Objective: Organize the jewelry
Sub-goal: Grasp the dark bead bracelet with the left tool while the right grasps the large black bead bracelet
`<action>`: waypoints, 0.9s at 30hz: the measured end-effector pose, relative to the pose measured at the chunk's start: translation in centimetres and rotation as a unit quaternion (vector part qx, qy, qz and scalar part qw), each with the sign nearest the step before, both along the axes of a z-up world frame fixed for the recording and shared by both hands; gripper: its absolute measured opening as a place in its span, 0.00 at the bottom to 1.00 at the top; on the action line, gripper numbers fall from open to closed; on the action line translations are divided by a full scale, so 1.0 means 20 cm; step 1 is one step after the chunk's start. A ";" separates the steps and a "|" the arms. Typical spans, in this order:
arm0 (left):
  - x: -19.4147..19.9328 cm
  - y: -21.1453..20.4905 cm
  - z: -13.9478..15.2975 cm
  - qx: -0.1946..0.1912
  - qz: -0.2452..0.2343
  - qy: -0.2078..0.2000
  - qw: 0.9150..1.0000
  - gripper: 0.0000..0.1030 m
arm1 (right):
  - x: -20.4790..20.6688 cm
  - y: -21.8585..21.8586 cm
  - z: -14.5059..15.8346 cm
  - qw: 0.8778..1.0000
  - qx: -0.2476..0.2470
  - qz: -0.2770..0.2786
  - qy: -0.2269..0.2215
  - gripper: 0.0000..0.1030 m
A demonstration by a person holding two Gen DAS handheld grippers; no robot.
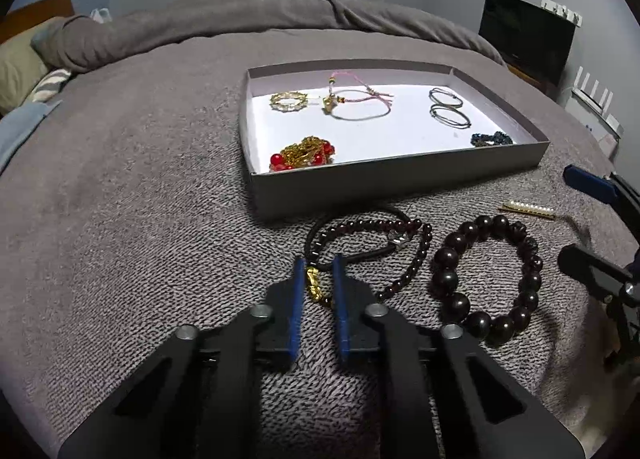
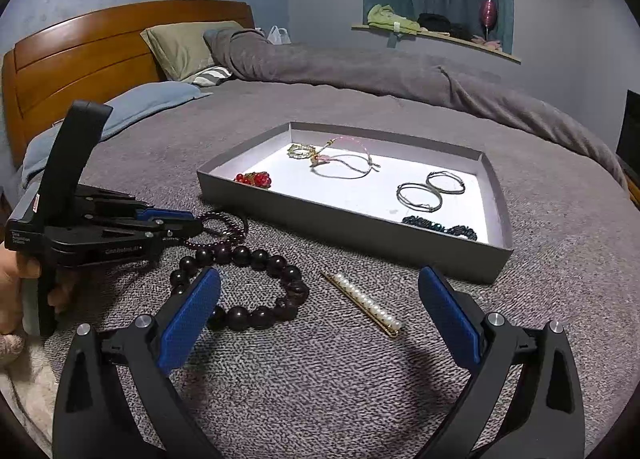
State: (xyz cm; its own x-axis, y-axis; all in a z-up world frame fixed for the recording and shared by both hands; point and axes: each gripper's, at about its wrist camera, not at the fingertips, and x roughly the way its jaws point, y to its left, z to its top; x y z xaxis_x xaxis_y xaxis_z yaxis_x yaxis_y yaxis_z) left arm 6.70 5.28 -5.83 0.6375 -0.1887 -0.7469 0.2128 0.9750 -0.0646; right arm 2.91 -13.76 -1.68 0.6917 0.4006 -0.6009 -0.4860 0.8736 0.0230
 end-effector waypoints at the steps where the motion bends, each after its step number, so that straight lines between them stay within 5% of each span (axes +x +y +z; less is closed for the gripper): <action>1: 0.00 0.00 0.00 -0.002 0.000 -0.002 1.000 0.07 | 0.00 0.00 0.00 1.000 0.002 0.001 0.002 0.95; 7: -0.06 0.01 0.06 -0.008 -0.004 -0.027 1.000 0.07 | 0.01 0.01 -0.02 0.999 0.014 0.012 0.027 0.93; 16: -0.14 0.02 0.15 -0.026 -0.021 -0.059 0.998 0.07 | 0.04 0.07 -0.06 0.998 -0.001 0.021 0.060 0.48; 27: -0.13 0.03 0.13 -0.021 -0.022 -0.056 0.998 0.07 | 0.10 0.10 -0.12 0.994 0.008 0.003 0.108 0.41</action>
